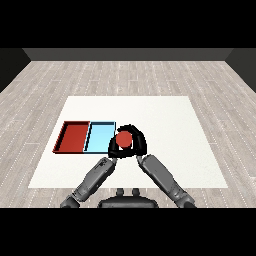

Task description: Pick the red can and put it in the red box

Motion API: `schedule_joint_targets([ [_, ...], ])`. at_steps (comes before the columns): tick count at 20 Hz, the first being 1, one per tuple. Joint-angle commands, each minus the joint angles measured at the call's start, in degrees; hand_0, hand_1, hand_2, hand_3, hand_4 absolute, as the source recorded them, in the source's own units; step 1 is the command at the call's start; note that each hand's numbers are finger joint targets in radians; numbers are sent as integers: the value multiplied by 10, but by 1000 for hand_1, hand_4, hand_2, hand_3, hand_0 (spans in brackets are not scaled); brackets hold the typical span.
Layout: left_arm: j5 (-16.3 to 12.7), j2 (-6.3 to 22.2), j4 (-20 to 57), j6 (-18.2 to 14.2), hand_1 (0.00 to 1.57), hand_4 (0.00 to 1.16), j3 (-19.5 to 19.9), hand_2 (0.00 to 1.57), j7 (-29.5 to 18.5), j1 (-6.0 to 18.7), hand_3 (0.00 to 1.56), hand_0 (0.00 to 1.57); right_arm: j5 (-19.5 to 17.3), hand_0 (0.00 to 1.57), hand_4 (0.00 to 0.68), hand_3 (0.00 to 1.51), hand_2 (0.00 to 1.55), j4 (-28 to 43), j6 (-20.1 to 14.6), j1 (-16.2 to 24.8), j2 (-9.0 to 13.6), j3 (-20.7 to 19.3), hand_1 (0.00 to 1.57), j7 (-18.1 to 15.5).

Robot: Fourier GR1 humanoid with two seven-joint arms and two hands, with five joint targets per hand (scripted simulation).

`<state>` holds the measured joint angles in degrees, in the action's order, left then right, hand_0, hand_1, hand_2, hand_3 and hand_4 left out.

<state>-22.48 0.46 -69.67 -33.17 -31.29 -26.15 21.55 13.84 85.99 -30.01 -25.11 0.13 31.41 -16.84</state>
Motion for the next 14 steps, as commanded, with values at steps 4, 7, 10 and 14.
schedule_joint_targets([
  [4,-18,-4,18,-16,1571,1147,-17,1571,-21,24,1513,1571,-26,0,0,0,0,-43,18,-28,-1,-19,0,40],
  [7,22,-2,-60,-53,1571,1140,-17,1571,29,-1,1505,1571,-45,0,0,0,0,14,12,4,-1,-13,0,73],
  [10,-20,-4,-7,-31,1571,1135,-3,1571,-17,14,1496,1571,-22,0,0,0,0,-12,10,29,-1,-3,0,20],
  [14,-19,-4,24,-58,1571,1132,-24,1571,-49,23,1485,1571,-17,0,0,0,0,-52,34,-11,-1,-48,0,19],
])
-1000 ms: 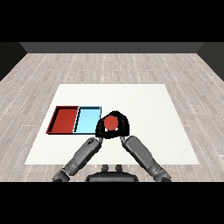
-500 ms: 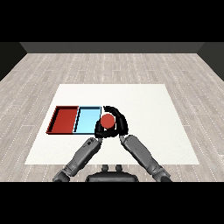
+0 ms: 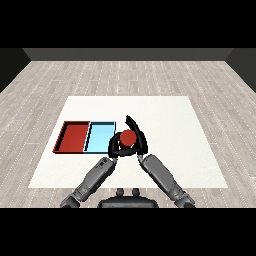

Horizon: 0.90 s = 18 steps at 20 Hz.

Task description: Pick the red can and put it in the red box

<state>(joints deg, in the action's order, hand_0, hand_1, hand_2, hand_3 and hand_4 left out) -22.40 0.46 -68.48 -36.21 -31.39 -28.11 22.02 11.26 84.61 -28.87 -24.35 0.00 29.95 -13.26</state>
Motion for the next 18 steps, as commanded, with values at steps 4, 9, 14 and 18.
schedule_joint_targets([
  [4,37,-4,-36,21,1571,1132,17,1571,-6,-50,1476,1571,4,0,0,0,0,15,31,24,0,-31,0,-9],
  [9,39,-4,-10,1,1571,1132,35,1568,17,5,1453,1571,-11,0,0,0,0,146,37,126,24,-5,0,23],
  [14,65,5,-7,43,1571,1128,88,1562,27,-2,1468,1571,22,0,0,0,0,187,98,159,59,-72,0,4],
  [18,64,46,-49,53,1571,1135,116,1571,47,-9,1484,1571,59,0,0,0,0,278,111,205,97,-118,0,48],
])
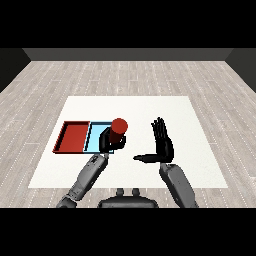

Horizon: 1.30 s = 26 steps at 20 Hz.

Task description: Pick the red can and put it in the red box

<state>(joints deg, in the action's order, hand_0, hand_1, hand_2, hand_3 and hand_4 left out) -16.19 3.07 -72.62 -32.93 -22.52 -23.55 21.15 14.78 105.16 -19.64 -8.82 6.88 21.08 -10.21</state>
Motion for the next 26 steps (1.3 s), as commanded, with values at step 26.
schedule_joint_targets([
  [26,126,282,437,73,1509,972,148,1426,198,104,1363,1509,67,0,0,0,0,-76,104,98,32,-126,0,-85],
])
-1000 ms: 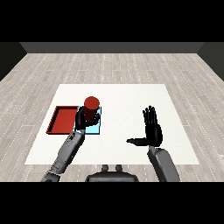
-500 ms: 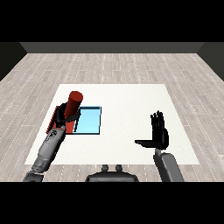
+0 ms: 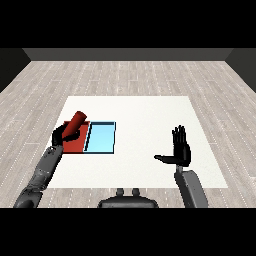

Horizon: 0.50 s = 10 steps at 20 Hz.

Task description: Pick the red can and put it in the red box

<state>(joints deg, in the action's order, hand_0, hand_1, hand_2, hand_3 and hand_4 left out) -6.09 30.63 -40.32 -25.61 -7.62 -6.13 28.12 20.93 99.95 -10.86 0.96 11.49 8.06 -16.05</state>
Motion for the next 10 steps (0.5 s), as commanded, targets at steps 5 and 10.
schedule_joint_targets([
  [5,40,-3,242,33,0,719,1,0,3,49,0,0,-11,0,0,0,0,-64,-1,-49,-2,-17,0,-8],
  [10,56,-44,305,51,879,517,-6,925,-29,76,776,879,-7,0,0,0,0,-95,23,-39,-7,-24,0,-48],
])
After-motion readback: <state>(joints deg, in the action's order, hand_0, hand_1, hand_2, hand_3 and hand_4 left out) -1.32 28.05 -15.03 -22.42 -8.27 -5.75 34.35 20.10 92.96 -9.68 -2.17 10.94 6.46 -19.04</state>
